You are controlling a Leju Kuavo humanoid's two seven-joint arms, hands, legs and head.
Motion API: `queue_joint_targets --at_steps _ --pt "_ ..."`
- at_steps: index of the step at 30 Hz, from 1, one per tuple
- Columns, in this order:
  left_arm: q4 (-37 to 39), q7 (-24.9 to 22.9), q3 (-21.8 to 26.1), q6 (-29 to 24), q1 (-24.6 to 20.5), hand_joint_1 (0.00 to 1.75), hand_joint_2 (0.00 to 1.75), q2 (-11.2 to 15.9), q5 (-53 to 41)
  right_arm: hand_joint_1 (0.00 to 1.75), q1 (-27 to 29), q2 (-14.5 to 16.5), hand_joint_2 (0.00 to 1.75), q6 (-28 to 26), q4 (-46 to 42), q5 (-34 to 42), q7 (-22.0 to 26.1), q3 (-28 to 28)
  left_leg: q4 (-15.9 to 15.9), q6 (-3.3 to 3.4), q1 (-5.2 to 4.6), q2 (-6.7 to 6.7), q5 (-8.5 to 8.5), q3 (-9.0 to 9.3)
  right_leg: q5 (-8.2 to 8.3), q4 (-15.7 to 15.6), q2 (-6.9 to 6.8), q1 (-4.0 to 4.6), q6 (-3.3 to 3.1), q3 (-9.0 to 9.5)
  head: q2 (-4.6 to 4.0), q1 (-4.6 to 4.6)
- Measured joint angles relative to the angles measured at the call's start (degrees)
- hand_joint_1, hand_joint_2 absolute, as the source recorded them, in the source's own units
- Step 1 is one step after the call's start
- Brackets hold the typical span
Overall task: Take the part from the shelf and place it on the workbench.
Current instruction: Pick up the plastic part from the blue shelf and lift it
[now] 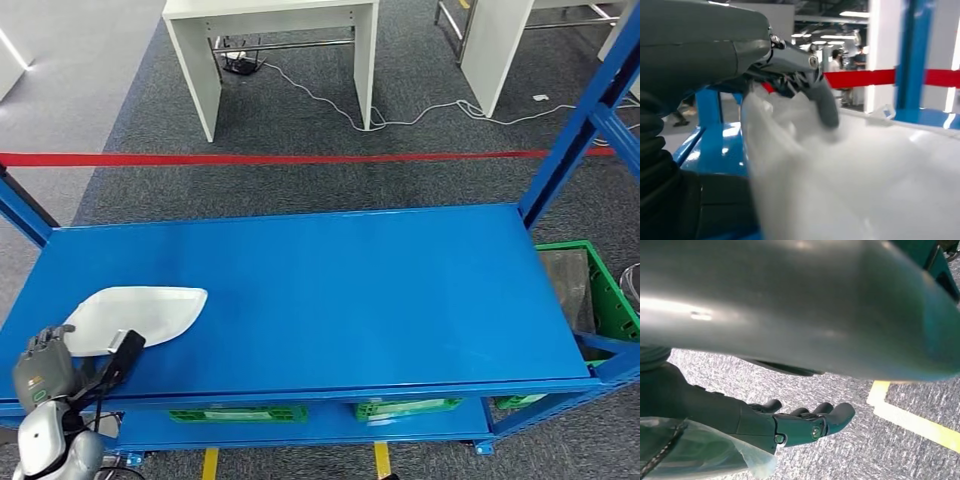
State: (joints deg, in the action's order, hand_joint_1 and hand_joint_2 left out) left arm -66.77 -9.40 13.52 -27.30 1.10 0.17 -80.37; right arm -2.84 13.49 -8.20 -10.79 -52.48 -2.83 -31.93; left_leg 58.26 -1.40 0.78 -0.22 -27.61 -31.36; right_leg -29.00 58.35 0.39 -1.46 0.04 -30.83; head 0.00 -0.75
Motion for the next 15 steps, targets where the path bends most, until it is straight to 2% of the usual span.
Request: queue_joint_targets --at_steps 1,3,4,5,6,7,8,9,10,11,12,14,15 --pt "0.25 0.04 0.0 0.05 -0.03 1.75 1.75 0.02 0.01 0.0 0.0 0.0 0.0 -0.01 -0.01 0.0 0.03 0.0 2.26 -0.16 0.06 0.04 -1.47 -0.98 0.1 -0.03 -0.03 0.03 -0.3 -0.07 0.0 -0.05" --pt "0.75 0.07 -0.01 0.1 -0.08 1.75 1.75 0.04 0.02 0.0 0.04 -0.01 0.0 0.03 -0.01 0.0 0.14 0.0 10.0 -0.29 0.06 0.08 -5.35 -4.43 0.16 -0.03 -0.05 0.29 -0.68 -0.26 0.0 -0.09" --pt "0.97 0.08 -0.01 0.11 -0.08 1.75 1.75 0.05 0.02 0.0 0.09 -0.01 0.0 0.06 -0.01 0.0 0.18 0.0 13.7 -0.24 0.04 0.08 -6.68 -6.16 0.15 -0.03 -0.05 0.47 -0.78 -0.33 0.0 -0.08" --pt "1.14 0.1 -0.01 0.1 -0.1 1.75 1.75 0.05 0.01 0.0 0.13 -0.02 0.0 0.09 -0.01 0.0 0.2 0.0 15.82 -0.07 -0.01 0.08 -6.97 -7.18 0.12 -0.03 -0.04 0.65 -0.87 -0.32 0.0 -0.07" --pt "1.25 0.11 -0.02 0.1 -0.15 1.75 1.75 0.06 0.01 0.0 0.16 -0.02 0.0 0.11 -0.01 0.0 0.19 0.0 15.72 0.25 -0.13 0.08 -6.11 -7.21 0.08 -0.02 -0.04 0.83 -0.94 -0.25 0.0 -0.07" --pt "1.3 0.14 -0.02 0.09 -0.25 1.75 1.75 0.08 0.0 0.0 0.15 -0.02 0.0 0.14 -0.01 0.0 0.19 0.0 13.34 0.73 -0.32 0.07 -4.25 -6.2 0.04 -0.02 -0.03 1.03 -1.0 -0.11 0.0 -0.07" --pt "1.33 0.16 -0.02 0.08 -0.39 1.75 1.75 0.14 0.0 0.0 0.12 -0.02 0.0 0.16 0.0 0.0 0.2 0.0 9.6 1.42 -0.62 0.05 -2.0 -4.57 0.0 -0.04 -0.02 1.14 -1.05 0.02 0.0 -0.08" --pt "1.33 0.21 -0.03 0.07 -0.58 1.75 1.75 0.25 0.01 0.0 0.09 0.03 0.0 0.2 0.02 0.0 0.21 0.0 5.72 2.33 -0.99 0.04 -0.33 -2.88 -0.06 -0.04 -0.05 1.28 -1.05 0.11 0.0 0.02" --pt "1.33 0.3 -0.05 0.06 -0.76 1.75 1.75 0.36 0.01 0.0 0.03 0.07 0.0 0.22 0.03 0.0 0.22 0.0 2.5 3.05 -1.35 0.05 0.72 -1.56 -0.11 -0.01 -0.04 1.3 -0.96 0.07 0.0 0.06" --pt "1.34 0.4 -0.07 0.04 -0.89 1.75 1.75 0.48 0.02 0.0 -0.02 0.11 0.0 0.26 0.05 -0.01 0.24 0.0 0.6 3.58 -1.68 0.05 1.07 -0.85 -0.1 -0.01 -0.05 1.2 -0.8 -0.05 0.0 0.13" --pt "1.35 0.52 -0.09 0.02 -0.98 1.75 1.75 0.58 0.09 0.0 -0.06 0.15 0.0 0.33 0.06 -0.02 0.24 0.0 -0.19 3.86 -1.92 0.07 0.93 -0.62 -0.08 -0.05 -0.06 1.1 -0.55 -0.16 0.0 0.14" --pt "1.38 0.82 -0.14 -0.02 -1.1 1.75 1.75 0.66 0.22 0.0 -0.11 0.13 0.0 0.48 0.06 -0.07 0.25 0.0 -1.2 3.61 -1.86 0.11 1.31 -0.27 -0.13 -0.06 -0.06 0.93 0.06 -0.26 0.0 0.08" --pt "1.39 0.94 -0.17 -0.04 -1.15 1.67 1.75 0.66 0.28 0.0 -0.11 0.12 0.0 0.56 0.06 -0.08 0.25 0.0 -1.79 3.48 -1.64 0.15 1.61 0.02 -0.74 0.65 -0.06 0.97 0.35 -0.63 0.0 0.11"
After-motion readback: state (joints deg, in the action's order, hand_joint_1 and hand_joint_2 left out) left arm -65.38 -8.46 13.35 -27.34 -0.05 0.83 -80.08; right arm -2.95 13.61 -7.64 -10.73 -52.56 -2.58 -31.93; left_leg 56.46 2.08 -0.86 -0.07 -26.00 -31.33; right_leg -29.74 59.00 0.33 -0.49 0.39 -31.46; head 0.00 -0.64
